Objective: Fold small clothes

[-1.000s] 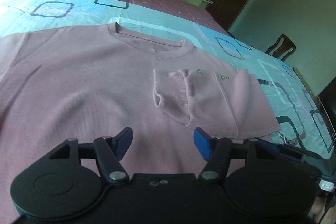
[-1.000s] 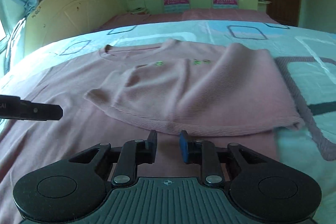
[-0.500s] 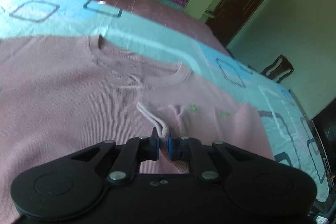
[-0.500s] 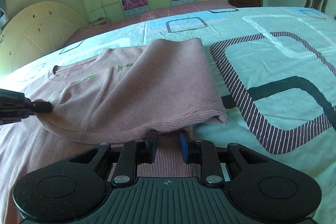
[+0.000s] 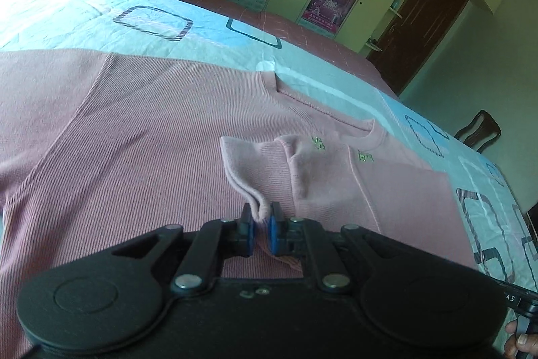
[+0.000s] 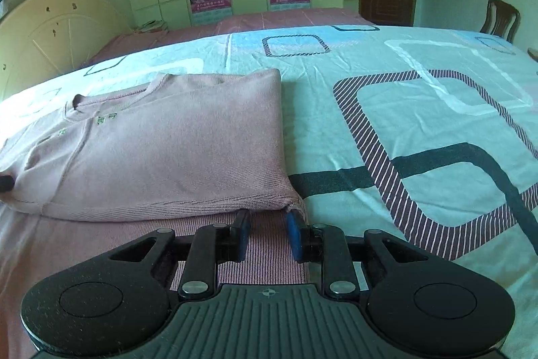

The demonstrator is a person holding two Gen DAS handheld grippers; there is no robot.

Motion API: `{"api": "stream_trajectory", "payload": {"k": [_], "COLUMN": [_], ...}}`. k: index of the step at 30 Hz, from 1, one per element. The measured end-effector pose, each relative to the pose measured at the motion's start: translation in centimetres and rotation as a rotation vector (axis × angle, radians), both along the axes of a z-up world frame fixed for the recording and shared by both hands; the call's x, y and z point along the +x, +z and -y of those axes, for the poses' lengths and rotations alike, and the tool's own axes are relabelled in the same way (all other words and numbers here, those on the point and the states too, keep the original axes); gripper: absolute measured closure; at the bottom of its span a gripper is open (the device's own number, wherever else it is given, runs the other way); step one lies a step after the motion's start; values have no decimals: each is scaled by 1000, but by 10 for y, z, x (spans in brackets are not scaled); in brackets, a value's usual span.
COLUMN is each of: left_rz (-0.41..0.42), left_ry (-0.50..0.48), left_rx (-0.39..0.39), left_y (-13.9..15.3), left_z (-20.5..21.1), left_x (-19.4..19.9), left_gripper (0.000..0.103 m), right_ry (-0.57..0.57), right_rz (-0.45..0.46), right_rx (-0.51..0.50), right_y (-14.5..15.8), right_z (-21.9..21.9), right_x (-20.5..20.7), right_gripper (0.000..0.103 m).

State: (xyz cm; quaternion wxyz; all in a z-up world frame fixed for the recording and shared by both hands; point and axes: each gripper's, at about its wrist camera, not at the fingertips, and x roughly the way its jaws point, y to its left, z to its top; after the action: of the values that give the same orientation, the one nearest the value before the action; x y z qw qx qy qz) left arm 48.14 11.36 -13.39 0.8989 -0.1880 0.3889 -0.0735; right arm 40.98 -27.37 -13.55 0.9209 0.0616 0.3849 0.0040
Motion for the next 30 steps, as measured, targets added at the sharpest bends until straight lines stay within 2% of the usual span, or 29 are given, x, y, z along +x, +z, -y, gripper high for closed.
{"api": "stream_trajectory", "payload": {"k": [1, 5, 7, 8, 9, 10, 11, 12, 13, 15, 18, 20, 22, 23, 25, 29, 30], "left_rz": [-6, -13, -18, -6, 14, 40, 53, 51, 28, 3, -12, -16, -24, -25, -20, 9, 20], "left_ry": [0, -17, -30, -25, -8, 23, 41, 39, 20, 0, -28, -49, -72, -76, -76, -83, -88], "left_rx": [-13, -41, -38, -21, 2, 23, 24, 8, -17, -30, -23, -20, -14, -12, -22, -28, -22], "left_y": [-3, -6, -4, -1, 3, 6, 7, 7, 5, 1, -3, -4, -8, -10, -12, -15, -15], "left_z": [-3, -8, -11, -14, -17, -21, -25, -28, -30, -28, -21, -17, -14, -14, -16, -17, -16], "left_x": [1, 8, 9, 9, 8, 7, 9, 15, 25, 39, 58, 65, 70, 72, 73, 69, 68], "left_gripper": [86, 85, 84, 81, 61, 30, 21, 28, 43, 50, 53, 60, 79, 81, 92, 94, 96], "right_ry": [3, 15, 24, 19, 16, 18, 15, 6, -11, -50, -79, -94, -104, -102, -95, -21, -1], "right_rz": [-4, -25, -26, 1, 25, 48, 65, 77, 79, 89, 83, 63, 45, 33, 21, 2, 1], "right_rx": [-7, -5, 35, 74, 98, 108, 105, 113, 139, 220, 310, 384, 428, 453, 493, 502, 489], "right_y": [-1, -1, 7, 15, 20, 26, 30, 32, 33, 33, 24, 15, 6, 3, -3, -8, -7], "right_z": [0, 2, 6, 11, 15, 18, 20, 23, 28, 39, 54, 66, 75, 79, 86, 84, 82], "right_x": [1, 1, -4, -9, -13, -13, -10, -2, 10, 38, 81, 106, 126, 134, 146, 156, 158], "right_gripper": [78, 79, 78, 78, 78, 78, 78, 77, 74, 43, 43, 43, 47, 53, 58, 69, 82]}}
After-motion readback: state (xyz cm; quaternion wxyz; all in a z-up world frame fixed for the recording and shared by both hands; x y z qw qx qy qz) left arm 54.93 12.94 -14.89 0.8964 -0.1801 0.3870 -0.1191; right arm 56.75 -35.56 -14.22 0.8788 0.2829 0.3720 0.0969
